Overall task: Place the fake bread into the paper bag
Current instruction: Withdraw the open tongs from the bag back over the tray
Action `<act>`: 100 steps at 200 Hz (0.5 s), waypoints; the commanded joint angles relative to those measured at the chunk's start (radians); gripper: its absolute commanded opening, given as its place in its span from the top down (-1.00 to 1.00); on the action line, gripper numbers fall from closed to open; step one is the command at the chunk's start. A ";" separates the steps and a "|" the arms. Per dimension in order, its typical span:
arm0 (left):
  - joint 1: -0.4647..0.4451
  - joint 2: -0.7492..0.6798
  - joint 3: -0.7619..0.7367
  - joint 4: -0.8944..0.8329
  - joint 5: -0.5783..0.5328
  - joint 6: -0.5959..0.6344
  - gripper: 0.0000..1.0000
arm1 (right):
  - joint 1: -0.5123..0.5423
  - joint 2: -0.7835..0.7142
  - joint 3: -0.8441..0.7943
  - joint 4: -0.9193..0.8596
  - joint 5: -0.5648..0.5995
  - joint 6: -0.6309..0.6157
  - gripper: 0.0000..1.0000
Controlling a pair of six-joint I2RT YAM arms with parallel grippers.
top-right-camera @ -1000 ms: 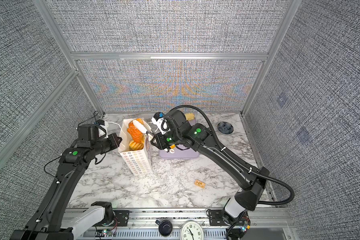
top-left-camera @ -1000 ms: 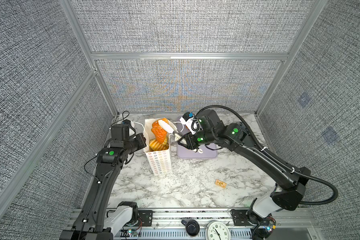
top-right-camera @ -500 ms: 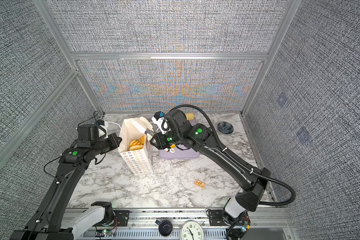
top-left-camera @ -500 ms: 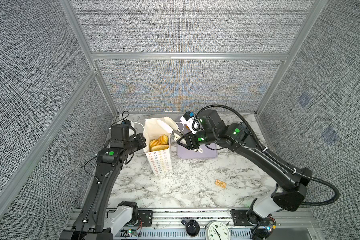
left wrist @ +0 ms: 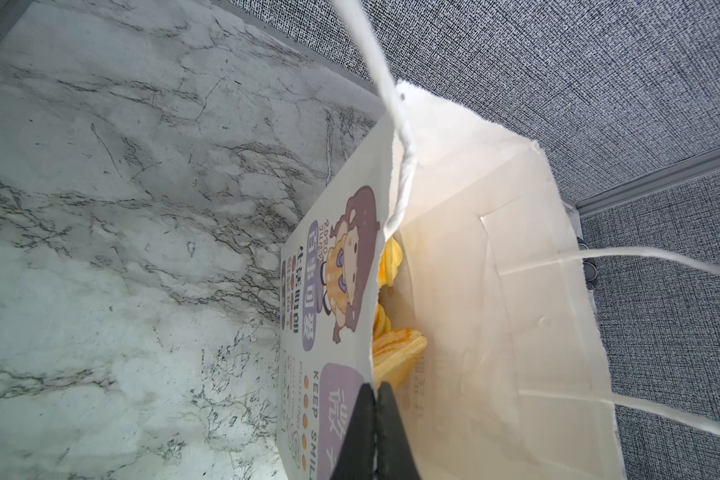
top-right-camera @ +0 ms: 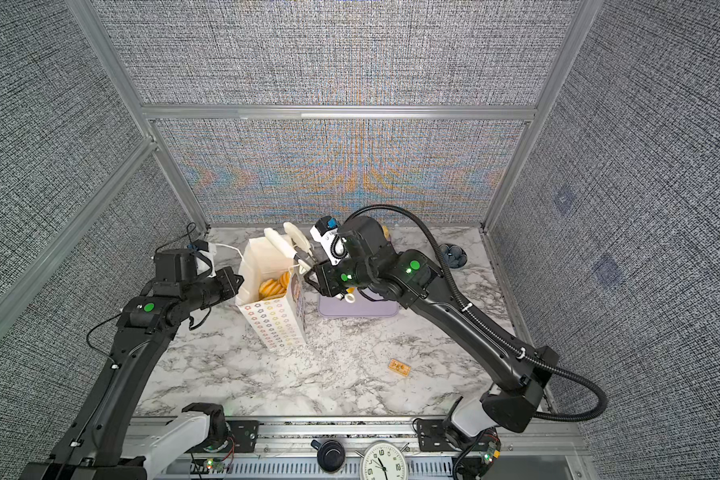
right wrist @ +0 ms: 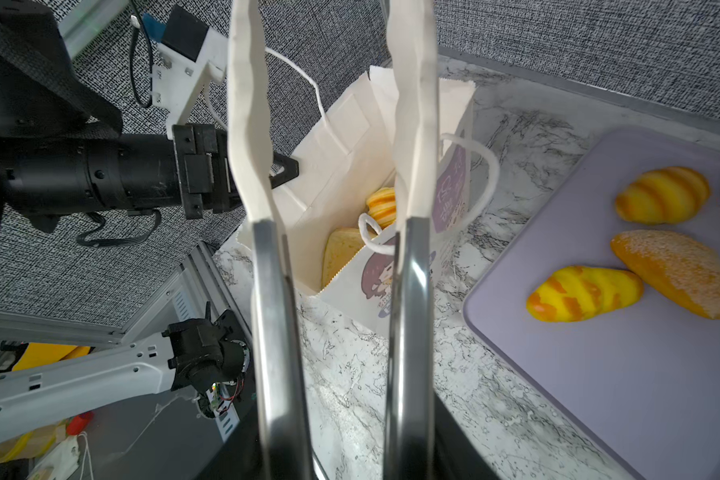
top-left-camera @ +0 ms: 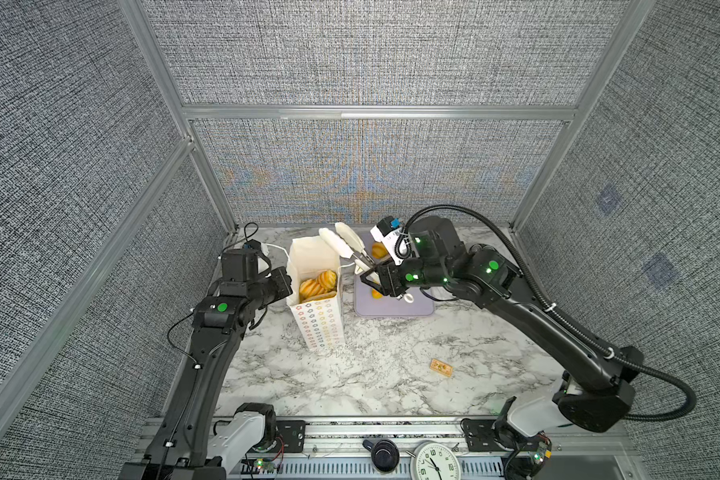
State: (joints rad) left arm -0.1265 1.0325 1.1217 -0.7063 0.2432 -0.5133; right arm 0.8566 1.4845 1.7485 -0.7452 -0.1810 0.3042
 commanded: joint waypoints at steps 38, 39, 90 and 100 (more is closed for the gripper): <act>0.001 -0.004 0.000 0.009 0.002 -0.001 0.97 | -0.015 -0.108 -0.098 0.122 0.158 0.004 0.08; 0.001 -0.004 0.000 0.009 0.002 0.000 0.97 | -0.015 -0.110 -0.099 0.122 0.160 0.004 0.08; 0.001 -0.006 -0.002 0.008 0.001 -0.001 0.97 | -0.065 -0.172 -0.180 0.153 0.212 0.051 0.08; 0.002 -0.006 -0.002 0.008 0.001 -0.001 0.97 | -0.079 -0.184 -0.197 0.158 0.212 0.066 0.08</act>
State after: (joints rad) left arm -0.1265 1.0313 1.1206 -0.7067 0.2428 -0.5133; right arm 0.8005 1.3224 1.5761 -0.6506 -0.0044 0.3298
